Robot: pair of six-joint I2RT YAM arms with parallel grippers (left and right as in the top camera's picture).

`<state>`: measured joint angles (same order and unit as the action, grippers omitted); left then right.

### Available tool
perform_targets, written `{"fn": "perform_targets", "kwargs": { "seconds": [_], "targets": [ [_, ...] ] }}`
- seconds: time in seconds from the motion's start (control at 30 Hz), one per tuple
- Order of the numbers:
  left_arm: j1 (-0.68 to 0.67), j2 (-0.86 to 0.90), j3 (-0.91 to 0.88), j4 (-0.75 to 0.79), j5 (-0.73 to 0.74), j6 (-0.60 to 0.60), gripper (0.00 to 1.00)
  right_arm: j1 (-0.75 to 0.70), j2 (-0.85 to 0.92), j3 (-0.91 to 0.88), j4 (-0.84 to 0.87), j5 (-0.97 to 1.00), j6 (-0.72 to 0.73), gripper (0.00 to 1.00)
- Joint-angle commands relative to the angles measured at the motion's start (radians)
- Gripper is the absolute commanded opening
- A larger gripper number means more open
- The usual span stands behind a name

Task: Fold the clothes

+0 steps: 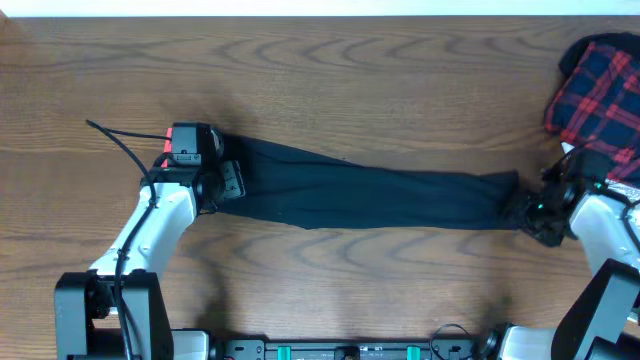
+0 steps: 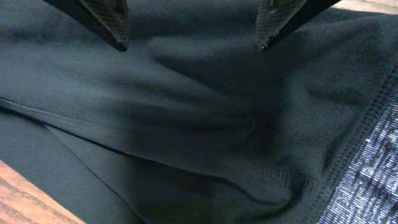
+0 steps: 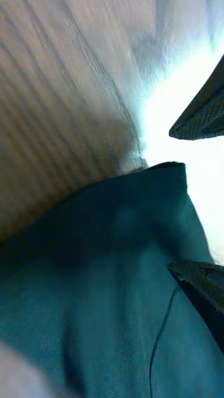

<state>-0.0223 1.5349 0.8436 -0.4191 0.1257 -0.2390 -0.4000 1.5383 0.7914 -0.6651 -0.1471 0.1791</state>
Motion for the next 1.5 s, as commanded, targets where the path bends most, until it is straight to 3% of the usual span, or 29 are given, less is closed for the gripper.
{"fn": "perform_targets", "kwargs": {
  "seconds": [0.0, 0.17, 0.4, 0.77, 0.87, 1.3, 1.47],
  "targets": [
    [-0.001, 0.003, -0.007, -0.002, 0.008, -0.009, 0.65, -0.010, 0.006, -0.060, 0.055, -0.023, 0.018, 0.62],
    [-0.001, 0.003, -0.007, -0.002, 0.008, -0.009, 0.65, -0.014, 0.006, -0.111, 0.108, -0.042, 0.037, 0.61],
    [-0.001, 0.003, -0.007, -0.002, 0.009, -0.009, 0.65, -0.014, 0.006, -0.193, 0.196, -0.047, 0.110, 0.49],
    [-0.001, 0.003, -0.007, -0.003, 0.009, -0.009, 0.66, -0.014, 0.006, -0.208, 0.230, -0.102, 0.135, 0.18],
    [-0.001, 0.003, -0.007, -0.003, 0.009, -0.009, 0.65, -0.014, 0.006, -0.208, 0.254, -0.119, 0.135, 0.02],
    [-0.001, 0.003, -0.007, -0.007, 0.009, -0.009, 0.66, -0.014, 0.002, -0.206, 0.472, -0.326, 0.082, 0.01],
    [-0.001, 0.003, -0.007, -0.007, 0.010, -0.009, 0.66, -0.035, -0.039, -0.185, 0.470, -0.336, 0.071, 0.01]
  ]
}}
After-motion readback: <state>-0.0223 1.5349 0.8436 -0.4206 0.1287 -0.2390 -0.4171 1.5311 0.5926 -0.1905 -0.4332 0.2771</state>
